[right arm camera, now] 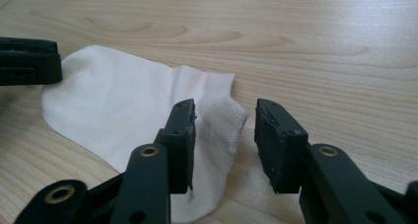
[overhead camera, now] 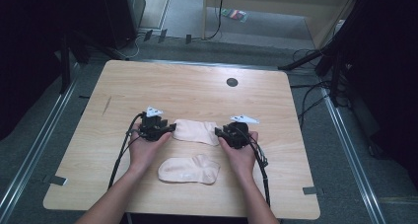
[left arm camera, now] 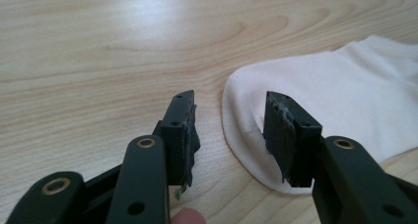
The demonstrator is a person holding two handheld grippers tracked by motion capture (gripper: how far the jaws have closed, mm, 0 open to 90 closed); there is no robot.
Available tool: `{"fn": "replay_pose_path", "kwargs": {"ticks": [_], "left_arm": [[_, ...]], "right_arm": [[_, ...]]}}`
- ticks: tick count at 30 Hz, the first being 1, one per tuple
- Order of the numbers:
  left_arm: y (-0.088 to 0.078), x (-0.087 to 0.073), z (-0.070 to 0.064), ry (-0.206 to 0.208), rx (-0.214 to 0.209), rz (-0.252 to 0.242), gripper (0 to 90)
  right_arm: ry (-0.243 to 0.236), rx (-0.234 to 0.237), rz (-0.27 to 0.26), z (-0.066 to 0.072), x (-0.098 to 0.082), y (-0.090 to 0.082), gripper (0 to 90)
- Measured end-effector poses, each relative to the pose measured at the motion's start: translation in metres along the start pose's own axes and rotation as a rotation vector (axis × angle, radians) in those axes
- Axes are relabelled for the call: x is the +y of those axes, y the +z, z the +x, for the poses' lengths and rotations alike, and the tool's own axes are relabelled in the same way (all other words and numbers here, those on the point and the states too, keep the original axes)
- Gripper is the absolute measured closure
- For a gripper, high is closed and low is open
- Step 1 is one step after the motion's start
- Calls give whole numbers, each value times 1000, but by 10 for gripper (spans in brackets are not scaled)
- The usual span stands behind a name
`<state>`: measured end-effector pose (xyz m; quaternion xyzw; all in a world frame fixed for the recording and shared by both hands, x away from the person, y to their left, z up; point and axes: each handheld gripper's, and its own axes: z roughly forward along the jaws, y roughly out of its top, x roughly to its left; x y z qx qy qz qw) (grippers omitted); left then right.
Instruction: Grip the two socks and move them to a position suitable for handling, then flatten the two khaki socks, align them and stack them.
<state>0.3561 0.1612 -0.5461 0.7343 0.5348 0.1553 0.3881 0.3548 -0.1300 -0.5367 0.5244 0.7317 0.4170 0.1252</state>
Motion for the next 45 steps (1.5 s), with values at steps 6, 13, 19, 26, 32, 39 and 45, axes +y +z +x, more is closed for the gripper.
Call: {"fn": "replay_pose_path", "kwargs": {"ticks": [6,13,19,26,32,39,45], "left_arm": [[0,0,-5,42,17,1,818],[-16,3,-9,77,-17,-20,897],[-39,8,-11,84,-25,-84,898],[-58,3,-8,67,-38,-117,898],[-70,-4,-8,53,-47,-132,898],[-86,-15,-11,53,-62,-144,898],[-99,-25,-12,60,-76,-149,898]], "right_arm": [[-23,16,16,2,-1,-1,825],[-55,23,-15,4,1,-9,879],[-51,49,-66,8,5,-23,879],[-61,89,-103,16,8,-38,879],[-79,105,-117,24,8,-48,879],[-93,121,-130,34,2,-62,880],[-95,131,-124,38,-4,-73,881]]}}
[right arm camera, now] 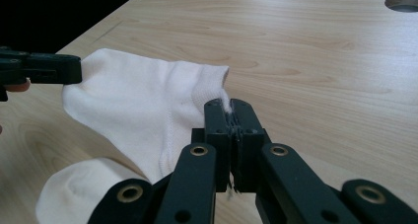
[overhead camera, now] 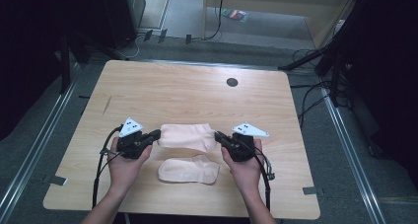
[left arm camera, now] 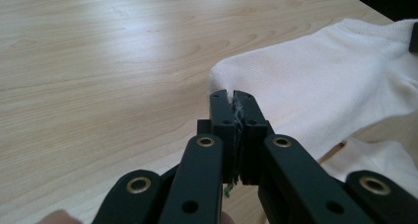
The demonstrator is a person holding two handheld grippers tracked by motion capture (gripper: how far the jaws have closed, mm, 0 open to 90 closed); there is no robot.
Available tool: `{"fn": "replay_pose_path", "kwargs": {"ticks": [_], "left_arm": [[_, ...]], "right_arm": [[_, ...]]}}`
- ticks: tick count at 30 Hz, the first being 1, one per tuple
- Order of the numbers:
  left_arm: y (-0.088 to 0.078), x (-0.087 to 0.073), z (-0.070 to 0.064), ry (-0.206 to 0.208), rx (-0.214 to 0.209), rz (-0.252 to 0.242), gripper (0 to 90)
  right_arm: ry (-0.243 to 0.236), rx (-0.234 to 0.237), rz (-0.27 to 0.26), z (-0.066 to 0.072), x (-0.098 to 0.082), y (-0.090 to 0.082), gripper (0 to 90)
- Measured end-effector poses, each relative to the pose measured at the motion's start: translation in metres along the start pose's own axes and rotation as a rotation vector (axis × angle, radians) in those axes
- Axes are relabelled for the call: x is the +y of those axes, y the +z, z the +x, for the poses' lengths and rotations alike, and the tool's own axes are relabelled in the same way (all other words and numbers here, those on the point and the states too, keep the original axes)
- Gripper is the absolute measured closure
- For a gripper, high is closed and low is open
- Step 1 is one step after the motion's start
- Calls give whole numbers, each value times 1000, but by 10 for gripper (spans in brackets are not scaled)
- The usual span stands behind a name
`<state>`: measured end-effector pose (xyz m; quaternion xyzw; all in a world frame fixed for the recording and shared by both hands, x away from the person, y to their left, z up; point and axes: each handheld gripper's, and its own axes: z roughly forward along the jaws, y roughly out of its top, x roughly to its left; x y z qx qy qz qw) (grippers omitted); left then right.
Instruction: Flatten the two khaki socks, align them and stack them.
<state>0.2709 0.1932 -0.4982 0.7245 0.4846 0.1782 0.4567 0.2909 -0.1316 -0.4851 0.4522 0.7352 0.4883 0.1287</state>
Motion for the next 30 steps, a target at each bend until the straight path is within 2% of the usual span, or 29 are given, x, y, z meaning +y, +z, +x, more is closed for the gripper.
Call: {"fn": "replay_pose_path", "kwargs": {"ticks": [8,16,17,20,25,30], "left_arm": [[-13,-13,-4,3,-14,7,898],[-22,-29,-13,22,-25,43,898],[-25,-33,-16,34,-24,56,898],[-28,-38,-19,33,-34,69,898],[-31,-47,-24,53,-27,112,899],[-31,-51,-28,59,-36,141,899]], "right_arm": [[4,21,15,7,-9,-12,882],[6,40,56,12,-27,-24,882],[6,39,59,12,-30,-25,882],[10,42,71,12,-34,-28,883],[25,40,101,10,-46,-34,886],[45,44,118,9,-54,-37,886]]}}
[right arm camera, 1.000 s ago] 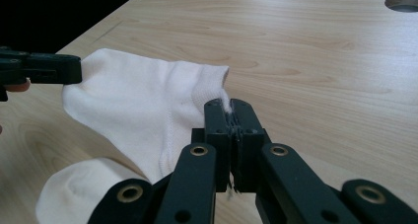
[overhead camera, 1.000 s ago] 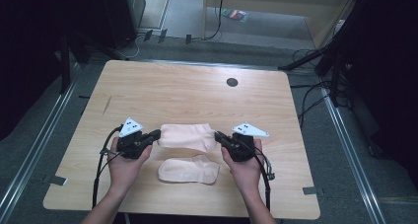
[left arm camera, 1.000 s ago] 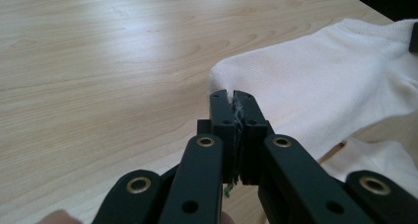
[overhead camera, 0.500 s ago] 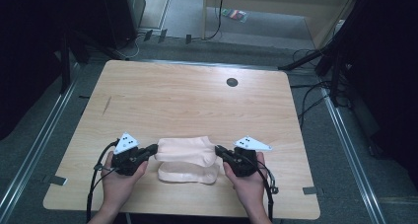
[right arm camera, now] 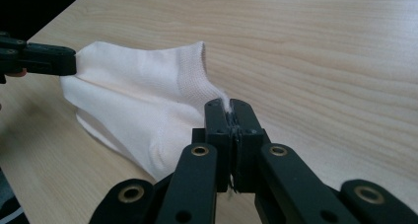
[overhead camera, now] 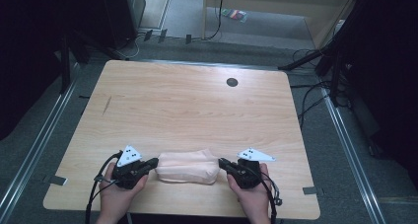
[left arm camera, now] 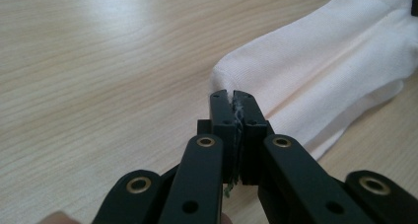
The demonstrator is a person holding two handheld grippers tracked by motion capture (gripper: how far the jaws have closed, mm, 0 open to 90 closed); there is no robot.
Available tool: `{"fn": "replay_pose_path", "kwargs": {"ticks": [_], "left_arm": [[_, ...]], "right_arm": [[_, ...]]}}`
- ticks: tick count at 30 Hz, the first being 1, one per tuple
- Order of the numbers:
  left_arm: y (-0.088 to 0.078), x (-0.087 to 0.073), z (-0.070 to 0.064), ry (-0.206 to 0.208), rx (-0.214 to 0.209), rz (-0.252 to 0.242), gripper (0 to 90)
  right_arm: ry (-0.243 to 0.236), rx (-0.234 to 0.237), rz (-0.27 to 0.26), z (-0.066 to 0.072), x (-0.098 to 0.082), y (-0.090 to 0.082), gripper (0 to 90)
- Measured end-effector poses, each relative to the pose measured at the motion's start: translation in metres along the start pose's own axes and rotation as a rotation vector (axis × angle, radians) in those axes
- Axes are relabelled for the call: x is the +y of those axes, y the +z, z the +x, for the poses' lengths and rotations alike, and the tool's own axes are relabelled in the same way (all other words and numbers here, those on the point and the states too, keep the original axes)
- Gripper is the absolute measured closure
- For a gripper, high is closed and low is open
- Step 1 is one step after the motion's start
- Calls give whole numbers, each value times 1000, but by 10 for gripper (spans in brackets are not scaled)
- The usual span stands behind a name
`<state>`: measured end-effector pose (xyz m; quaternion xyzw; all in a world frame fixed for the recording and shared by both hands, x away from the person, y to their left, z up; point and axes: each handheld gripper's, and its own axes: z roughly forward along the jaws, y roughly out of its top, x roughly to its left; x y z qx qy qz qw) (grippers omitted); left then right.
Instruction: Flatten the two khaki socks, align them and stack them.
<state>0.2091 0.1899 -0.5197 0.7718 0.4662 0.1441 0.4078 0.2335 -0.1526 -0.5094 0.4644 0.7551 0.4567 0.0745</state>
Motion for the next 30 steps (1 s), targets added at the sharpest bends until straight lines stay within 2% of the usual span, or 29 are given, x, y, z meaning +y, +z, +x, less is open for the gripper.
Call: {"fn": "replay_pose_path", "kwargs": {"ticks": [2,5,7,23,24,26,28,30], "left_arm": [[1,0,-3,19,1,11,898],[3,-1,-6,58,27,33,898],[5,-2,-8,68,28,43,898],[14,-4,-15,100,36,83,876],[15,-5,-14,98,50,72,817],[14,-5,-13,89,47,51,734],[13,-4,-10,58,32,32,637],[12,-5,-5,16,1,17,621]], "right_arm": [[-10,-4,11,0,-4,-1,886],[-4,-3,20,-1,-6,1,886],[-9,-3,26,0,-7,3,886],[-26,-1,66,0,-11,12,878],[-40,0,81,0,-12,15,807],[-51,-10,74,0,-13,17,661],[-56,-20,68,-1,-13,18,612],[-44,-3,70,-2,-12,18,597]]}}
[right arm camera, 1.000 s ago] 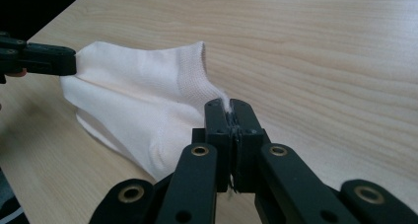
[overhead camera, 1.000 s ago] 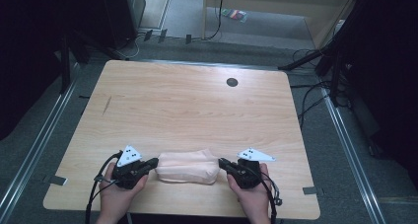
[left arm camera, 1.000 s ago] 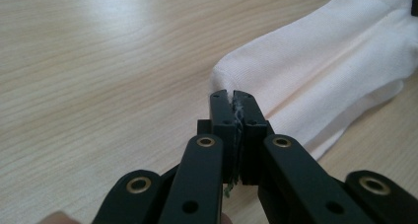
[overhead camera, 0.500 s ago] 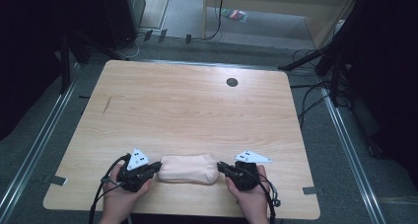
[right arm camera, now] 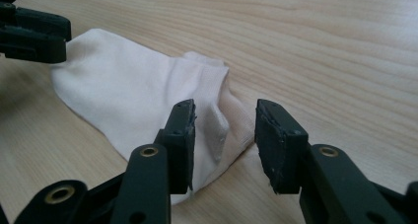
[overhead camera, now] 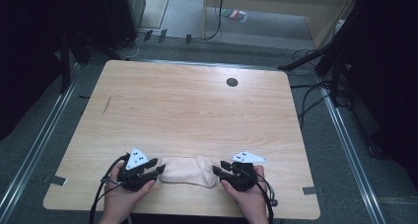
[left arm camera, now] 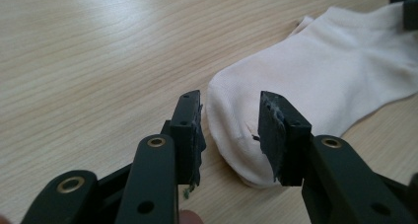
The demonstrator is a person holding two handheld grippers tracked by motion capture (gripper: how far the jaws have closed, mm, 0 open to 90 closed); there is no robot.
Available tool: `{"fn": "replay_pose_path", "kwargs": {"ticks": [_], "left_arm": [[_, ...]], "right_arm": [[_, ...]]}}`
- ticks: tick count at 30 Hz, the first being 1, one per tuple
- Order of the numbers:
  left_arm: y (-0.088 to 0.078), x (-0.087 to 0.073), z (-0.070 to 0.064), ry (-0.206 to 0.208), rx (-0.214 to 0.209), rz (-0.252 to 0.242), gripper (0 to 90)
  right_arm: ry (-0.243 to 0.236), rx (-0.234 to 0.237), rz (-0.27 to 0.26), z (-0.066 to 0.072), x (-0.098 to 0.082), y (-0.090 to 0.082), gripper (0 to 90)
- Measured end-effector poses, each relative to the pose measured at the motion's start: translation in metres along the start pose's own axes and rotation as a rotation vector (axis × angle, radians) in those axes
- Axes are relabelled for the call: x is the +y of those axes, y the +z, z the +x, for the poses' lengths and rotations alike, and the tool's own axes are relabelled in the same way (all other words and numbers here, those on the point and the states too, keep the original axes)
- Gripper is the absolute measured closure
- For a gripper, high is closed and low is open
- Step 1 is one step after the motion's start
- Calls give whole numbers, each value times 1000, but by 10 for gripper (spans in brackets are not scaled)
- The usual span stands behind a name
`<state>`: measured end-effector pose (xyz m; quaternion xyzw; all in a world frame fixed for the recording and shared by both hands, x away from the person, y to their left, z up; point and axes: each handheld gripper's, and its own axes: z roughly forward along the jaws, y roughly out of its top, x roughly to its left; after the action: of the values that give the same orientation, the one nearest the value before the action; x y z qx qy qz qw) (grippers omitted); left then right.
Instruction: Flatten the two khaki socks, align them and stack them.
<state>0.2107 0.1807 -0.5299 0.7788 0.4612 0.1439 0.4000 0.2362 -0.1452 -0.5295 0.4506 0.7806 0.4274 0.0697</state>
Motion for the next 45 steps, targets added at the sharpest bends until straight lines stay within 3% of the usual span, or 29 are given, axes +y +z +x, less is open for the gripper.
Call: {"fn": "replay_pose_path", "kwargs": {"ticks": [4,7,10,19,22,35,45], "left_arm": [[0,-1,7,-43,-25,-4,644],[2,-1,9,-53,-33,2,718],[3,-1,7,-37,-33,9,843],[-6,0,4,-6,-12,-17,887],[-7,-1,4,3,-16,-2,887],[-1,-1,2,14,-23,38,889],[-1,-1,-1,33,-33,51,900]], "right_arm": [[34,23,47,-1,-2,5,615],[37,38,47,0,-3,5,746],[36,40,35,2,-1,2,858],[-17,56,-32,11,10,-6,869],[-27,53,-24,10,13,-3,868],[15,27,20,1,12,6,870],[29,29,13,-3,12,-2,875]]}}
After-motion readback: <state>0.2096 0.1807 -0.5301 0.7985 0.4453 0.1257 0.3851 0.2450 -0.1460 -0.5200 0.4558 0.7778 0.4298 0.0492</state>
